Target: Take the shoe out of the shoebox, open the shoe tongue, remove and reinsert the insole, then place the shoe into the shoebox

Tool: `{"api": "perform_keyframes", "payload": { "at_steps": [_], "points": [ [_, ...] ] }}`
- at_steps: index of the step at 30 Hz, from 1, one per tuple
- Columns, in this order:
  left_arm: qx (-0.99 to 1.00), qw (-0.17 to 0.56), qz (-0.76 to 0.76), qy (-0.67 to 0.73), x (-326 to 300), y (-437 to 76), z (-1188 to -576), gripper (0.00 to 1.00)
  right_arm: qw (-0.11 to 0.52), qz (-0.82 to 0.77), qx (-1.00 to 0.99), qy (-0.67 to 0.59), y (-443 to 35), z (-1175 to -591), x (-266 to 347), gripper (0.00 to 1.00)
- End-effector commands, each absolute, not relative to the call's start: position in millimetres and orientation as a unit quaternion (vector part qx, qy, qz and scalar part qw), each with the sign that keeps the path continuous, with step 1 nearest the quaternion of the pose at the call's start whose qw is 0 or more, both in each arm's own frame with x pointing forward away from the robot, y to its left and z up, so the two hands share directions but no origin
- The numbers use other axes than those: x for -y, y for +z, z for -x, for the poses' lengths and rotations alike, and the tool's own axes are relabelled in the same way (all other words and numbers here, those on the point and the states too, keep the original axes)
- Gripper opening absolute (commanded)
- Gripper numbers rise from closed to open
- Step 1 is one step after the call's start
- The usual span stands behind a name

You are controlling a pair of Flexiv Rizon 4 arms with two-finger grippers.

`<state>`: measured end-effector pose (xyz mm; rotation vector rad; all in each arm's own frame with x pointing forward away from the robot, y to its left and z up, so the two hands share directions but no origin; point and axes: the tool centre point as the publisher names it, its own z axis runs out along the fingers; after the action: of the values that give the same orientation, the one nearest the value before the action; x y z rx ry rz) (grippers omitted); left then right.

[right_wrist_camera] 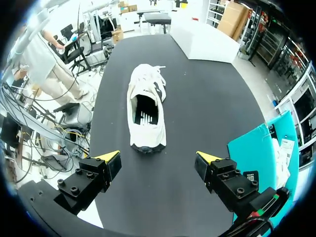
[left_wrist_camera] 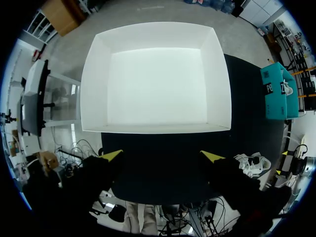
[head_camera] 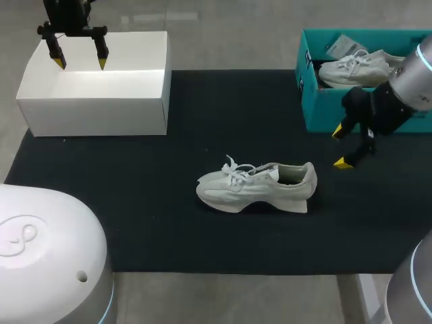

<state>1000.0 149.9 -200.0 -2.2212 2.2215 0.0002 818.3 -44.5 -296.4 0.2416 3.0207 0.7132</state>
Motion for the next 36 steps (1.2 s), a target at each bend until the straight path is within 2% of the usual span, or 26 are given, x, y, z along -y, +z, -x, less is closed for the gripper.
{"api": "perform_keyframes", "payload": {
  "at_steps": [1, 9, 26, 36],
  "points": [
    [-0.707, 0.000, 0.707, 0.000, -149.9, -200.0, -1000.0, 1.00, 0.022, -0.075, -0.970, 0.230, -301.9, -819.5, 44.5, 1.00],
    [-0.707, 0.000, 0.707, 0.000, -149.9, -200.0, -1000.0, 1.00, 0.085, -0.080, -0.958, 0.262, -338.3, -817.0, 52.6, 1.00],
    [-0.707, 0.000, 0.707, 0.000, -149.9, -200.0, -1000.0, 1.00, 0.039, -0.057, -0.929, 0.364, -395.2, -811.9, 34.5, 1.00],
    [-0.707, 0.000, 0.707, 0.000, -149.9, -200.0, -1000.0, 1.00, 0.019, -0.035, -0.916, 0.399, -405.2, -811.9, 0.4, 1.00]
  ]
}}
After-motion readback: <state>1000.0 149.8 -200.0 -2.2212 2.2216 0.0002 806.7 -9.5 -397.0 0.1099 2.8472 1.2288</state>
